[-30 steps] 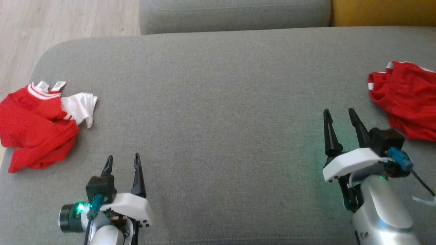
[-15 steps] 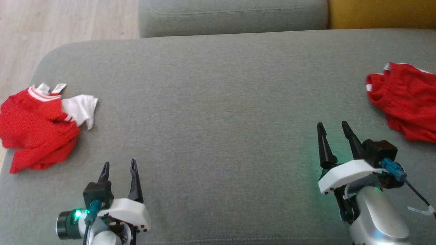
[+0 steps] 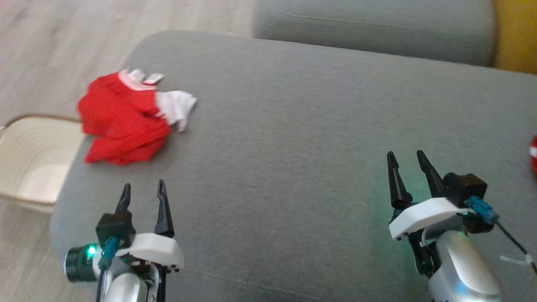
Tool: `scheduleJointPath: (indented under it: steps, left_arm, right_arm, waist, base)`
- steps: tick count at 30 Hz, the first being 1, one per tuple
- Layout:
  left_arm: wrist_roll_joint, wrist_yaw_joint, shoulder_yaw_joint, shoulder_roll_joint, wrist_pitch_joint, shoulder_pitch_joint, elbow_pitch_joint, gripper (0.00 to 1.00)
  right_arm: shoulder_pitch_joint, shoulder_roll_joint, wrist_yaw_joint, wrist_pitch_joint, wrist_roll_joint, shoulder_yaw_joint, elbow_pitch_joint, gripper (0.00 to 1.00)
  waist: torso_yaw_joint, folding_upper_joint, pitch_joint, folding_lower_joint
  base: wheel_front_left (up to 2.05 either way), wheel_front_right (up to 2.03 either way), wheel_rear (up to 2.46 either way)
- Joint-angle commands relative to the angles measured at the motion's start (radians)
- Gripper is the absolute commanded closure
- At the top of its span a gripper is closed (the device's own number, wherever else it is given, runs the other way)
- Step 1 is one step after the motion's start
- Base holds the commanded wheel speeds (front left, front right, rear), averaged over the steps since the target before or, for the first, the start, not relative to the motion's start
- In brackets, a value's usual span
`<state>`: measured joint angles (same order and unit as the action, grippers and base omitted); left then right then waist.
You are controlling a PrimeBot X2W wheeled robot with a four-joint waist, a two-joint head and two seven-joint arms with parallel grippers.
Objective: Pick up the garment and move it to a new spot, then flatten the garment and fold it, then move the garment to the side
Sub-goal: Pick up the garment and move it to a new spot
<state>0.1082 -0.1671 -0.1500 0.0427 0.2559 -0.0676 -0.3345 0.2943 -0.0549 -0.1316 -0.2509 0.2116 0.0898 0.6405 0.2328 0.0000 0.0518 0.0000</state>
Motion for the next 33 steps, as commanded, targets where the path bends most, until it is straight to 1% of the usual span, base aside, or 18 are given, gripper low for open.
scheduleJointPath:
  steps: [1,8,11,14,18,24,26,28,33]
  left_arm:
    - [-0.005,0.0,0.034,0.008,0.006,-0.042,0.036,0.0]
    - [-0.019,0.007,0.081,0.011,0.006,-0.026,0.039,0.0]
    - [-0.021,0.008,0.107,0.013,0.006,-0.013,0.031,0.0]
    - [-0.015,0.01,0.133,0.013,0.006,-0.002,0.031,0.0]
    - [-0.007,0.005,0.171,0.012,0.006,0.011,0.046,0.0]
    - [0.004,0.013,0.2,0.01,0.006,0.014,0.047,0.0]
    - [0.009,0.021,0.204,0.009,0.006,0.006,0.039,0.0]
    - [0.019,0.039,0.206,0.009,0.006,-0.01,0.026,0.0]
    - [0.054,0.076,0.243,0.008,0.006,-0.079,-0.005,0.0]
  right_arm:
    - [0.008,0.005,0.001,-0.011,0.005,0.023,-0.028,0.0]
    - [-0.001,0.005,0.001,-0.011,0.023,0.027,-0.015,0.0]
    - [0.002,0.005,0.001,-0.011,0.027,0.032,-0.011,0.0]
    - [0.009,0.005,0.001,-0.011,0.028,0.039,-0.009,0.0]
    - [0.03,0.005,0.001,-0.011,0.024,0.065,0.001,0.0]
    - [0.054,0.005,0.001,-0.011,0.008,0.063,0.01,0.0]
    - [0.056,0.005,0.001,-0.011,0.0,0.053,0.011,0.0]
    - [0.055,0.005,0.001,-0.011,-0.01,0.041,0.009,0.0]
    - [0.078,0.005,0.001,-0.011,-0.041,0.037,-0.001,0.0]
  waist:
    - [0.079,0.0,-0.009,0.0]
    - [0.217,0.0,-0.014,0.0]
    - [0.262,0.0,-0.013,0.0]
    - [0.292,0.0,-0.007,0.0]
    - [0.301,0.0,0.014,0.0]
    - [0.303,0.0,0.034,0.0]
    - [0.301,0.0,0.041,0.0]
    - [0.295,0.0,0.052,0.0]
    - [0.237,0.0,0.111,0.0]
  base:
    - [0.0,0.0,0.0]
    - [0.0,0.0,0.0]
    - [0.0,0.0,0.0]
    - [0.0,0.0,0.0]
    - [0.0,0.0,0.0]
    - [0.0,0.0,0.0]
    - [0.0,0.0,0.0]
    - [0.0,0.0,0.0]
    - [0.0,0.0,0.0]
